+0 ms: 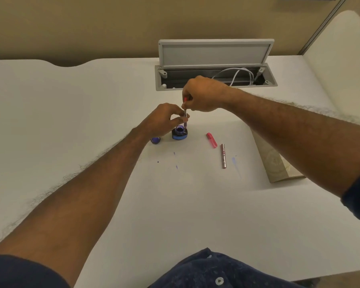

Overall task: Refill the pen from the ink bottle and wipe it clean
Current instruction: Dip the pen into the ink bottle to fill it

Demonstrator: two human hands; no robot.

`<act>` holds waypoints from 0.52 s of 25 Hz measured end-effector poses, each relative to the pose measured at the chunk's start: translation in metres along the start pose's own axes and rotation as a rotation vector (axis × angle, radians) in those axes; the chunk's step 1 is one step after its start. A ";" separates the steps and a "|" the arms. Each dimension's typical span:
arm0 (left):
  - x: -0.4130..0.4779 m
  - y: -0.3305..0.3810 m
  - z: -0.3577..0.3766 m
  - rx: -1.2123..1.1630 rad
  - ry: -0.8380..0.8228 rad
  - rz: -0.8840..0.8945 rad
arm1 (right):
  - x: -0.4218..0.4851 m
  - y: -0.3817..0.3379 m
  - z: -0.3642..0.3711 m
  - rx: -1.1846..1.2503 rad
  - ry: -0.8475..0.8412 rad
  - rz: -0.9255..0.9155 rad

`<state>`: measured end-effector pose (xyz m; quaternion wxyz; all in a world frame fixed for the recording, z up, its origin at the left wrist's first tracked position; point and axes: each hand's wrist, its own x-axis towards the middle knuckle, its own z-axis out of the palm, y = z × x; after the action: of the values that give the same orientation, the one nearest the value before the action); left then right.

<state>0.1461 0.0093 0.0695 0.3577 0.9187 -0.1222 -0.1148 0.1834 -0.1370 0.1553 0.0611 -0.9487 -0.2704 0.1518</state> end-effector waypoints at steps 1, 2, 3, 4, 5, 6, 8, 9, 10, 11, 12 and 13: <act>0.000 0.000 -0.001 -0.002 0.007 -0.002 | 0.000 0.000 -0.001 0.019 0.002 0.006; 0.000 0.000 -0.002 -0.002 0.011 -0.004 | -0.001 0.001 -0.002 0.038 0.004 0.014; 0.000 0.001 -0.003 0.000 0.012 -0.004 | -0.001 0.002 -0.002 0.056 0.007 0.023; 0.000 0.000 -0.004 0.003 0.011 -0.005 | -0.001 0.003 -0.002 0.074 0.009 0.032; 0.000 0.000 -0.003 0.008 0.007 -0.007 | -0.001 0.003 -0.001 0.092 0.006 0.038; 0.000 0.000 -0.003 0.011 0.002 -0.014 | 0.000 0.004 0.001 0.109 0.001 0.045; 0.000 -0.003 -0.001 0.010 -0.010 -0.033 | 0.001 0.004 0.006 0.139 0.001 0.053; 0.000 -0.005 0.000 0.007 -0.014 -0.042 | 0.002 0.004 0.008 0.150 -0.002 0.056; -0.001 -0.007 0.001 -0.002 -0.014 -0.052 | 0.003 0.004 0.010 0.159 -0.012 0.058; -0.001 -0.008 0.002 -0.026 -0.003 -0.064 | 0.005 0.005 0.012 0.165 -0.026 0.060; -0.002 -0.009 0.002 -0.062 0.017 -0.073 | 0.006 0.005 0.014 0.169 -0.044 0.060; -0.001 -0.010 0.002 -0.099 0.040 -0.078 | 0.007 0.006 0.017 0.172 -0.062 0.057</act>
<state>0.1458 0.0158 0.0611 0.4002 0.9061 -0.0732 -0.1161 0.1870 -0.1373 0.1366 0.1294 -0.9422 -0.2309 0.2055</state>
